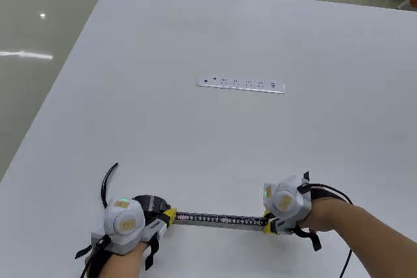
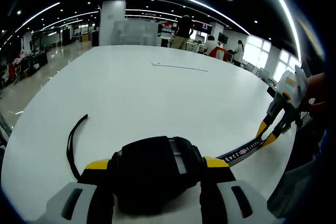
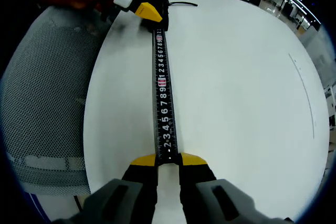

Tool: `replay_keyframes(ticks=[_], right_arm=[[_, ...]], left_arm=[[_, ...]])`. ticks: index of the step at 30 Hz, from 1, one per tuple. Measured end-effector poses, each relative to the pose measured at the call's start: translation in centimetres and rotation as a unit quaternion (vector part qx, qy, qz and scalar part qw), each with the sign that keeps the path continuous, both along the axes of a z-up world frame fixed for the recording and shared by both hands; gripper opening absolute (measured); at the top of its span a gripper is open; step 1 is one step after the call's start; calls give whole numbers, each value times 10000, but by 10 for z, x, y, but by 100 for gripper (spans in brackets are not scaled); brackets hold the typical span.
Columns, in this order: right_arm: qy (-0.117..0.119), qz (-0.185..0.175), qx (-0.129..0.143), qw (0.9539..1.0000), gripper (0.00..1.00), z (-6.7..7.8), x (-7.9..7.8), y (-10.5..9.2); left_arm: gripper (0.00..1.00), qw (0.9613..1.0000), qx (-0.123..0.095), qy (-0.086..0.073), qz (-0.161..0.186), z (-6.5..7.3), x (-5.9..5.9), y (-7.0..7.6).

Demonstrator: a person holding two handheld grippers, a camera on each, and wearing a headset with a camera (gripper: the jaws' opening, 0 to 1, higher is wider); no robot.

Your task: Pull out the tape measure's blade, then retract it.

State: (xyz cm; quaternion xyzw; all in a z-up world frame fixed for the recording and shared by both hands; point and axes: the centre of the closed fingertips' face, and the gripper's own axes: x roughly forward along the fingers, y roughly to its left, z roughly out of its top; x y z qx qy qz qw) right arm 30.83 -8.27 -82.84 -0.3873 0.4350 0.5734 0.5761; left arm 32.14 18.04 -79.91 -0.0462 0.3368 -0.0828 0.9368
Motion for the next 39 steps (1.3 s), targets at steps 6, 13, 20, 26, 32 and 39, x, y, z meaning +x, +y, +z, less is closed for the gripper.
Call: replay_keyframes(ticks=[6, 13, 20, 26, 32, 39], right_arm=[[97, -206, 288, 9993, 13, 1, 0, 0], [102, -282, 457, 9985, 14, 3, 0, 1], [168, -411, 565, 9974, 14, 3, 3, 5], [169, -425, 568, 9973, 14, 2, 4, 8], [167, -447, 563, 9973, 14, 3, 3, 10], [188, -478, 587, 9970, 14, 3, 2, 16]], left_arm=[[63, 10000, -93, -3, -10, 0, 0, 0], [63, 9998, -206, 22, -41, 0, 0, 1], [63, 9997, -227, 27, -88, 0, -1, 2], [63, 9997, -223, 34, -106, 0, 0, 1], [63, 9997, -226, 42, -124, 0, -1, 1], [63, 9996, -233, 57, -159, 0, -2, 1]])
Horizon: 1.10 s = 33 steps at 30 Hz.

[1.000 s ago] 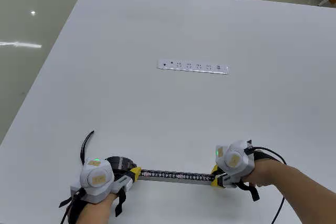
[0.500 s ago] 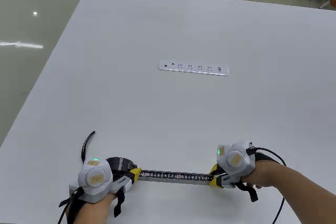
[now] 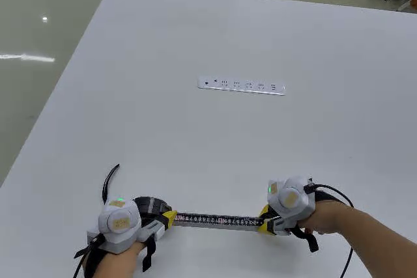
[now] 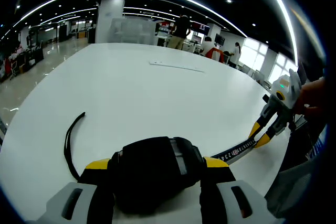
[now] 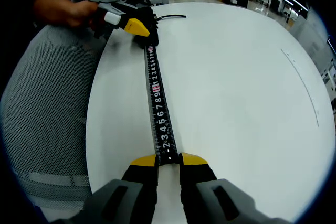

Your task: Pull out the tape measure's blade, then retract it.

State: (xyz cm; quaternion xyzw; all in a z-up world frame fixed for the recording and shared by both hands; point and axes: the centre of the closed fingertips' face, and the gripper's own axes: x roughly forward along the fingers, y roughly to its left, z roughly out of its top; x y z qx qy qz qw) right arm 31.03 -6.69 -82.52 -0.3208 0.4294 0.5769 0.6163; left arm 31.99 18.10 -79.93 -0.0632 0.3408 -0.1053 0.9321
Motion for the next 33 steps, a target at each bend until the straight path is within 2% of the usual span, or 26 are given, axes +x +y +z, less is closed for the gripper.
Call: replay_keyframes(ticks=[13, 33], right_arm=[[37, -5, 175, 9998, 14, 0, -2, 21], [82, -57, 232, 9997, 14, 0, -2, 31]], left_arm=[[63, 10000, 34, 11, -63, 0, -1, 0], [63, 10000, 6, 27, -65, 0, -1, -1]])
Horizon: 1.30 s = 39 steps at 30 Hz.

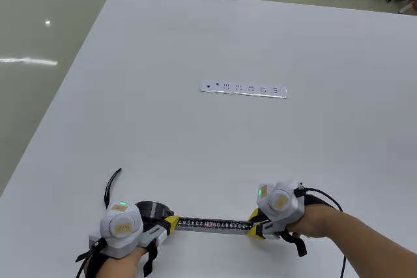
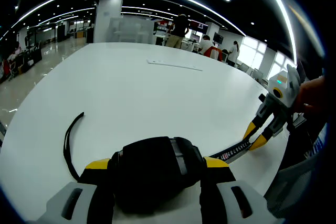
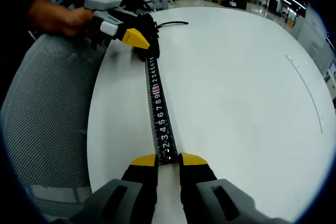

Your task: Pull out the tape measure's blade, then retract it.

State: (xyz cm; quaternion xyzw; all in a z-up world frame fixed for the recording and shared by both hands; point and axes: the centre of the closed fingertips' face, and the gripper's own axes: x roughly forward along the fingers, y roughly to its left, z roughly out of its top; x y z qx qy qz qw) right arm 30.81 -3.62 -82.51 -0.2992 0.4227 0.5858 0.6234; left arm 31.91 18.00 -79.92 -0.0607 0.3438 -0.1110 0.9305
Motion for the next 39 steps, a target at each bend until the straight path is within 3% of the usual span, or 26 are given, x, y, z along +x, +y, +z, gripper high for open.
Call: replay_keyframes(ticks=[39], right_arm=[[-7, 25, 128, 9999, 14, -1, 1, 31]], left_arm=[[63, 10000, -18, 25, -10, -1, 1, 0]])
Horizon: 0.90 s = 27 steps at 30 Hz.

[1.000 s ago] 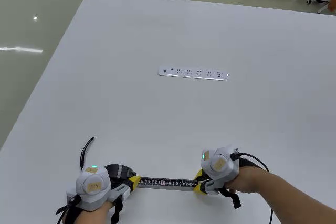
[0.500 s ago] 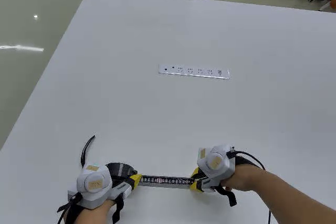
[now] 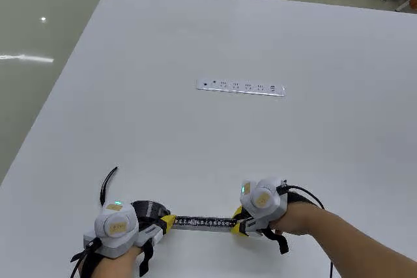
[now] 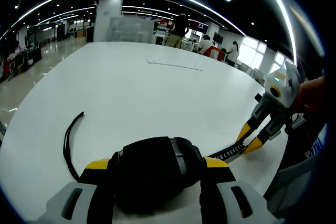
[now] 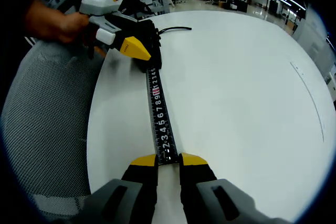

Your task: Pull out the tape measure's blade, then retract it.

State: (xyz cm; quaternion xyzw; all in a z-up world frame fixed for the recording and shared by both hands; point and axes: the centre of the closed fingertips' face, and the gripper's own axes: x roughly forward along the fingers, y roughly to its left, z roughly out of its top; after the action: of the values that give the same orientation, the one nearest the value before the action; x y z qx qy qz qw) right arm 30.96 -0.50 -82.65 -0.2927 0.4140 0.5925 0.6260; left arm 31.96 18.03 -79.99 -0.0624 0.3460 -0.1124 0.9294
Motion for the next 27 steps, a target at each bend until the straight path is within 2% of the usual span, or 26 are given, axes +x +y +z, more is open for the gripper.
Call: replay_keyframes(ticks=[27], right_arm=[[14, 99, 70, 9999, 14, 1, -5, 15]], left_arm=[[63, 10000, -10, 16, -62, 0, -1, 0]])
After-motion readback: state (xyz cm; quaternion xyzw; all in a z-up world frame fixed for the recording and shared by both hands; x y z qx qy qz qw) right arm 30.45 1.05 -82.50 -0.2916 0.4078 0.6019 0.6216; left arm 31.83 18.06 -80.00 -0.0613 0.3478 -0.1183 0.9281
